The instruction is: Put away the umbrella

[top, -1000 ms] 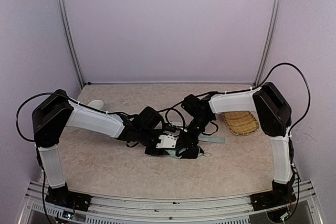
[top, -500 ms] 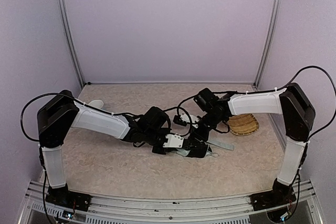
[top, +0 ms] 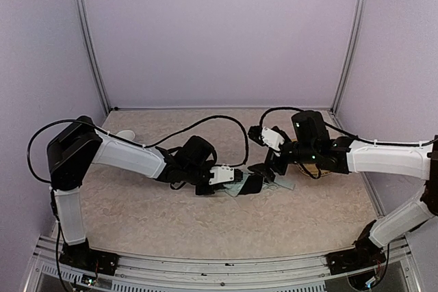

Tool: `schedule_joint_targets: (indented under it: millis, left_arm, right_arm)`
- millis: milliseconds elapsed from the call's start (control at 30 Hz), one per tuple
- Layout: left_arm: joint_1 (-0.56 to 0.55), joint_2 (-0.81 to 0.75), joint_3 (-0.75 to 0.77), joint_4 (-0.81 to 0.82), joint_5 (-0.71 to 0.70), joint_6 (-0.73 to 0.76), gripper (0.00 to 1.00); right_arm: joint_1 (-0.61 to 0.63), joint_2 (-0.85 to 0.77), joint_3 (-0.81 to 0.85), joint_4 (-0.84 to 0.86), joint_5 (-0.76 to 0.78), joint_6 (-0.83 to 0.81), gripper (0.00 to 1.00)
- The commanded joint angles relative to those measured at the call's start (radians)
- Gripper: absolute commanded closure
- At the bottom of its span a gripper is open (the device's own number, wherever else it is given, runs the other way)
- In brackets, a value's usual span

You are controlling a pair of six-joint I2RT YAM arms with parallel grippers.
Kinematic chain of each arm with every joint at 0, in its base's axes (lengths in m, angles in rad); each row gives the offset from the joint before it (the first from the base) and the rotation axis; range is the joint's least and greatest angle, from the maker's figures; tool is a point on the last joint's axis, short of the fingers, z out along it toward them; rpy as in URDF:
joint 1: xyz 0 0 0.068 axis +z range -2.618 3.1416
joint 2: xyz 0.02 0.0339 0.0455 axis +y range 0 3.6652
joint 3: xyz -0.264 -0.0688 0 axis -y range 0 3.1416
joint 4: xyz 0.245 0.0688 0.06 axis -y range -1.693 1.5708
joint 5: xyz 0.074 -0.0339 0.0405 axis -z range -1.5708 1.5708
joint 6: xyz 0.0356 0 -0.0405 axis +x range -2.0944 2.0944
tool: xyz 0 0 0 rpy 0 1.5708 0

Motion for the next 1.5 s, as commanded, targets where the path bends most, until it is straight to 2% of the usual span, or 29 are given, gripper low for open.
schedule_joint_targets:
  millis: [0, 133, 367, 467, 567, 700, 800, 1067, 1233, 1300, 1467]
  left_arm:
    - [0.053, -0.035, -0.09, -0.029, -0.021, -0.109, 1.0]
    - [0.084, -0.147, -0.101, 0.029, 0.045, -0.205, 1.0]
    - [0.182, -0.363, -0.083, 0.041, 0.2, -0.391, 1.0]
    - [0.185, -0.434, -0.081, 0.029, 0.201, -0.419, 1.0]
    - [0.175, -0.486, -0.067, 0.005, 0.195, -0.423, 1.0]
    - [0.167, -0.522, -0.03, -0.047, 0.164, -0.438, 1.0]
    - [0.162, -0.53, 0.006, -0.081, 0.131, -0.452, 1.0]
    - [0.14, -0.567, 0.031, -0.088, 0.169, -0.446, 1.0]
    - [0.14, -0.581, 0.026, -0.076, 0.237, -0.449, 1.0]
    - [0.139, -0.595, 0.013, -0.066, 0.272, -0.435, 1.0]
    - [0.143, -0.63, -0.012, -0.085, 0.368, -0.37, 1.0]
  right_arm:
    - [-0.039, -0.021, -0.075, 0.175, 0.135, 0.114, 0.0]
    - [-0.121, 0.017, -0.047, 0.093, 0.034, 0.182, 0.0]
    - [-0.186, -0.04, -0.115, 0.199, -0.119, 0.22, 0.0]
    - [-0.187, -0.015, -0.103, 0.182, -0.16, 0.205, 0.01]
    - [-0.187, 0.03, -0.081, 0.159, -0.227, 0.192, 0.07]
    - [-0.181, 0.084, -0.046, 0.174, -0.385, 0.205, 0.19]
    - [-0.159, 0.127, -0.042, 0.26, -0.482, 0.252, 0.21]
    - [-0.139, 0.208, -0.045, 0.374, -0.472, 0.27, 0.23]
    - [-0.139, 0.259, -0.033, 0.416, -0.542, 0.283, 0.31]
    - [-0.14, 0.257, -0.043, 0.44, -0.58, 0.275, 0.3]
    - [-0.143, 0.236, -0.061, 0.425, -0.688, 0.199, 0.18]
